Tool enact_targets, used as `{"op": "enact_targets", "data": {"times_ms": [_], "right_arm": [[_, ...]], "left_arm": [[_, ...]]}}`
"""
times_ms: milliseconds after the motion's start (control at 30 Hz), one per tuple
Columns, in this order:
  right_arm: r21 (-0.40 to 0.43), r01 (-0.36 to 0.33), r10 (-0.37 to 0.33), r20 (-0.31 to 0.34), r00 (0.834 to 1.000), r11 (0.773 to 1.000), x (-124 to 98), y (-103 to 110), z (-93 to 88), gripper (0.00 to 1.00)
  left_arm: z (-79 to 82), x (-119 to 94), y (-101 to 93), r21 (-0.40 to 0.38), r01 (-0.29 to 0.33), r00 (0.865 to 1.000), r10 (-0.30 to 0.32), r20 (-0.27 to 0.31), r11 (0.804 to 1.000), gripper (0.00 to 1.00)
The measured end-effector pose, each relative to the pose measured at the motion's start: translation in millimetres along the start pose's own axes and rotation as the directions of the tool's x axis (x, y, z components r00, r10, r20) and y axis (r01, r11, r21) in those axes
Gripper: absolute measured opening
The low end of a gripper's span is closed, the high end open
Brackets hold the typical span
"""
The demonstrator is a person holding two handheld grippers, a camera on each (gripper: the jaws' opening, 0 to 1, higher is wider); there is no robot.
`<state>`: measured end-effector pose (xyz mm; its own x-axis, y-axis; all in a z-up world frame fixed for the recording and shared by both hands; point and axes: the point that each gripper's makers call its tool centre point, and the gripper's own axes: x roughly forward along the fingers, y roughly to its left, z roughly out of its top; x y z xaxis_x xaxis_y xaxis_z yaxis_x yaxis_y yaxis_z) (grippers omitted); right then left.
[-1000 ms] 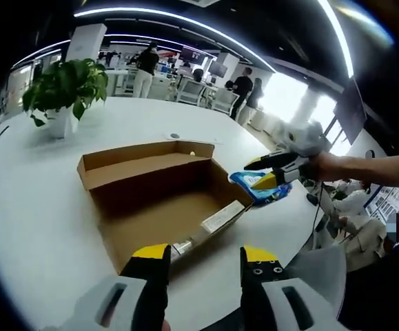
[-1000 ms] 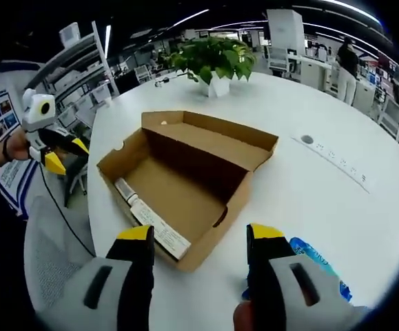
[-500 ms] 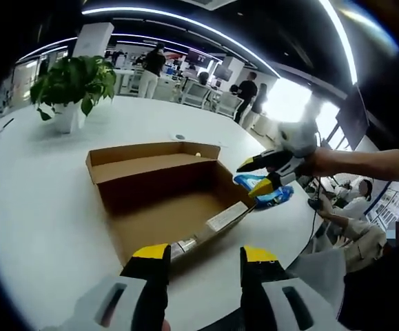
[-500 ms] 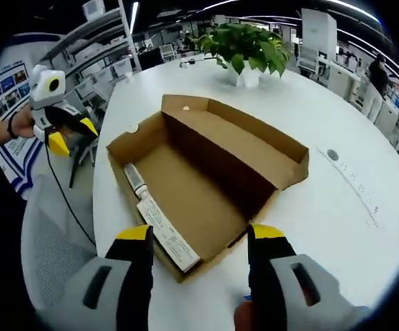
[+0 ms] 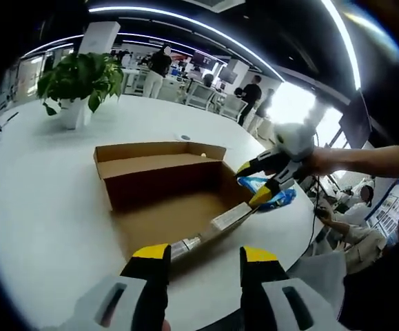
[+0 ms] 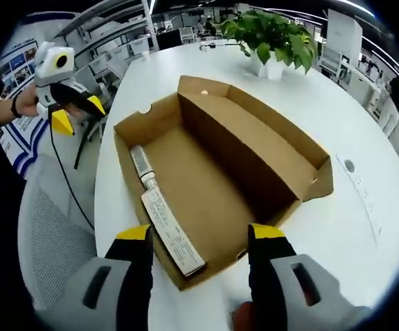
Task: Operate the shoe box by opening the lid, removing the specified soft item, and placing it in the target area until the item is outside and the box remains undamaged.
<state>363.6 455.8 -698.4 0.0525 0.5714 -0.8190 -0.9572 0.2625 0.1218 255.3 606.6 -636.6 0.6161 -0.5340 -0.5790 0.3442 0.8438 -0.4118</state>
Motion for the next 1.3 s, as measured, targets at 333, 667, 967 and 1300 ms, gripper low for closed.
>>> {"op": "enact_targets", "data": {"times_ms": [333,667,967,1300], "right_arm": [[-0.068,-0.041,0.036,-0.079,0.996,0.997,12.1,-2.8,-3.7,0.54],[-0.14,-0.077,0.055,-0.157,0.986,0.987,27.8,-1.3,-10.3,0.55],[-0.148,-0.118,0.09,-0.186,0.979,0.982,37.1,-2.3,-9.3,0.58],[-0.168,-0.079,0.049,-0.177,0.983,0.983,34.5,-10.9,-8.3,0.63]], "left_arm": [[-4.6,-3.0,6.0,-0.022,-0.009,1.0,0.009,0.005,1.0,0.4],[-6.5,-3.5,10.4,-0.041,-0.02,1.0,0.02,0.008,0.999,0.4],[-6.9,-1.6,11.0,-0.056,-0.02,1.0,0.02,0.002,0.998,0.4],[-4.4,2.5,8.4,-0.056,-0.013,1.0,0.013,-0.002,0.998,0.4]]}}
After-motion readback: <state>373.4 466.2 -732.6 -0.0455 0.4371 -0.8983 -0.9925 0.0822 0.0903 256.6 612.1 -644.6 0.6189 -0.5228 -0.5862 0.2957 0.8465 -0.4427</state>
